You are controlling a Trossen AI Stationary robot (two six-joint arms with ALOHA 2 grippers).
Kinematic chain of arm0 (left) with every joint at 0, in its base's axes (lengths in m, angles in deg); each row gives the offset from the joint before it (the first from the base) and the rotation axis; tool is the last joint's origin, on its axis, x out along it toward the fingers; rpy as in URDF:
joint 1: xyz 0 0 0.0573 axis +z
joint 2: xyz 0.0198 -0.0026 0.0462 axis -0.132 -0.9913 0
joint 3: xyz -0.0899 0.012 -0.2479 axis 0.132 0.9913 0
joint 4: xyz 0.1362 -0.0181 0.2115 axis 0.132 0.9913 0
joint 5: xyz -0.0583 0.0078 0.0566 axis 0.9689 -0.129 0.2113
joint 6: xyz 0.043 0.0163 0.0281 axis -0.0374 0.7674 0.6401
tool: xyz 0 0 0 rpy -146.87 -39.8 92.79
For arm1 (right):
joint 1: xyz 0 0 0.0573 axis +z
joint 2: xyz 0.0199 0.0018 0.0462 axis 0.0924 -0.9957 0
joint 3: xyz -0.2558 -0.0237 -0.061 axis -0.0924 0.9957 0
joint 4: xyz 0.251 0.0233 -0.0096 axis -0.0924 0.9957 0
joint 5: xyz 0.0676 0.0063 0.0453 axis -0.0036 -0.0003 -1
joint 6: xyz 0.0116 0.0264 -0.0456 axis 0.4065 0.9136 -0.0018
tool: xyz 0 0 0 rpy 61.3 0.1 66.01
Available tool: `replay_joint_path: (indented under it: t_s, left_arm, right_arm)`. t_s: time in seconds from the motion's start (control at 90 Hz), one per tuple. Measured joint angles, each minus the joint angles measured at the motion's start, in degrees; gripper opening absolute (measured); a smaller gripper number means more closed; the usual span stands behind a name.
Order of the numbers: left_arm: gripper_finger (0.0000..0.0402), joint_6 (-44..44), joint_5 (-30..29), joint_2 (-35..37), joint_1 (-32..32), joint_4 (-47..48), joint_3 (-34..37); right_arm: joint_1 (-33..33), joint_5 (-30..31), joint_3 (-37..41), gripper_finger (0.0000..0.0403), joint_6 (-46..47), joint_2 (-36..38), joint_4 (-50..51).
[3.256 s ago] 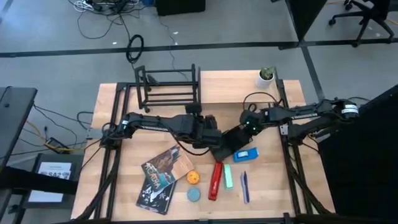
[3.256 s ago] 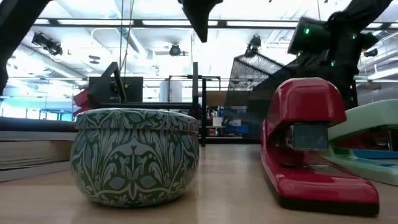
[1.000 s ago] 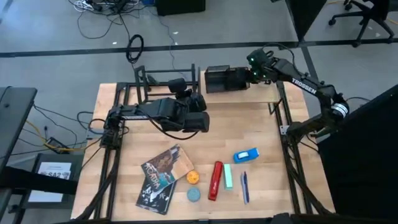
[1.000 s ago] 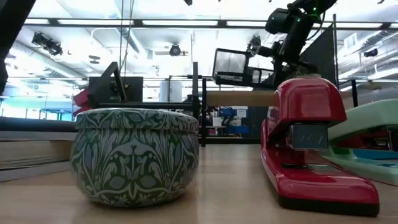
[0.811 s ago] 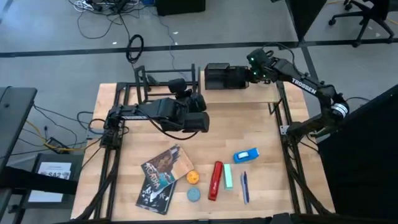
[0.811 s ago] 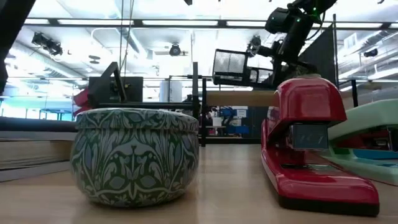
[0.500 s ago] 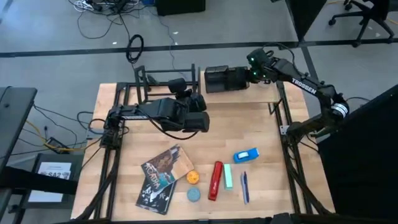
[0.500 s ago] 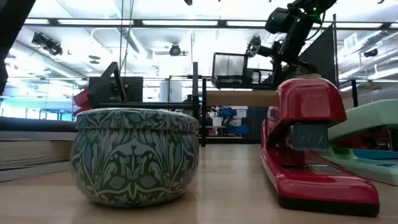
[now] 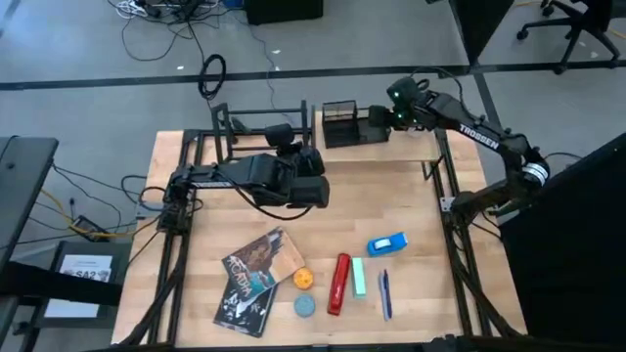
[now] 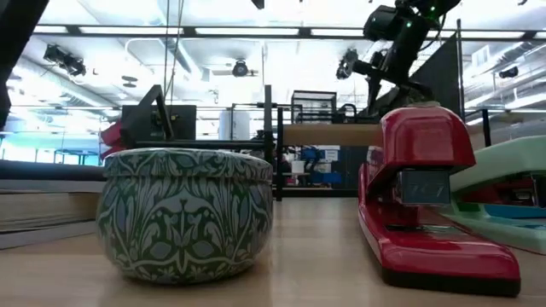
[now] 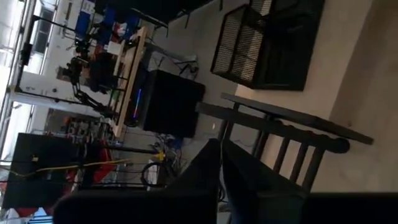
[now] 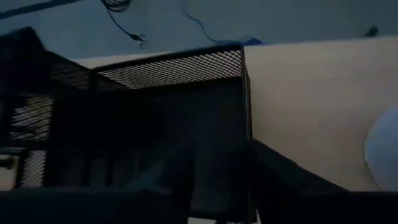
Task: Stock shelves
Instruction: Put the pen holder on the shelf
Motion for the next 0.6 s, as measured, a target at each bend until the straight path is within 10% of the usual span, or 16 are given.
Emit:
replay_joint_path:
  t_s: [0.367,0.6]
  left_arm:
    - [0.0,-1.8,1.4,0.0,0.0,-0.2,0.0]
    - [0.0,-1.6,14.1,0.0,1.8,-5.8,0.0]
  right_arm:
    - [8.7,2.1,-1.2,0.0114,-7.9,9.0,-0.3]
    - [19.6,1.6,-0.2,0.0114,-19.5,14.7,1.3]
